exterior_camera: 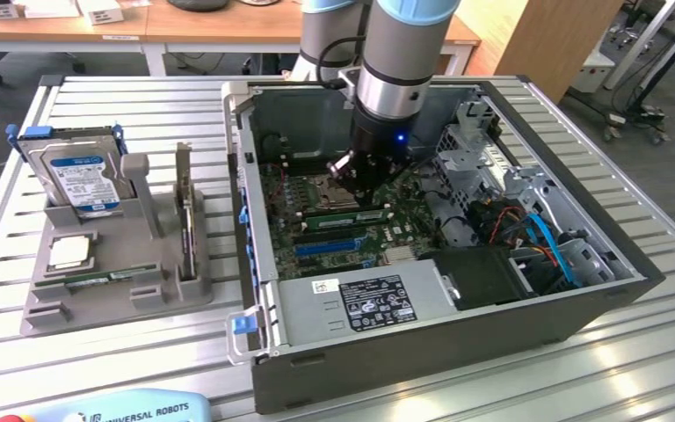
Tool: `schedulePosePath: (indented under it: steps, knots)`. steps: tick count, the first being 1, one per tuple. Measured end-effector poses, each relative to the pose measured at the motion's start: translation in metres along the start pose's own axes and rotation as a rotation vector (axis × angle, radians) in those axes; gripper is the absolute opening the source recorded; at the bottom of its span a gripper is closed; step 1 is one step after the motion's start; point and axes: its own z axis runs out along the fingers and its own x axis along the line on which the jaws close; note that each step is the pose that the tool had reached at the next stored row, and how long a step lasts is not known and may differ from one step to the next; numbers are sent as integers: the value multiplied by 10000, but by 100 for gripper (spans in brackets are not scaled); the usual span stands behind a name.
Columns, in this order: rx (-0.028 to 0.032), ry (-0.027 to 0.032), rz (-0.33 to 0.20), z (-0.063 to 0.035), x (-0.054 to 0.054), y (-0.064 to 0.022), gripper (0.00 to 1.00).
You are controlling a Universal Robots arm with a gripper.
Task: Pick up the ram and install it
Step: 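Press down the ram until it locks into place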
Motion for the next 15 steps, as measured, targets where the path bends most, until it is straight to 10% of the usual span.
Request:
schedulePosePath:
  steps: [15]
  knots:
    - [80, -54, 2025, 9, 2, 0, 10]
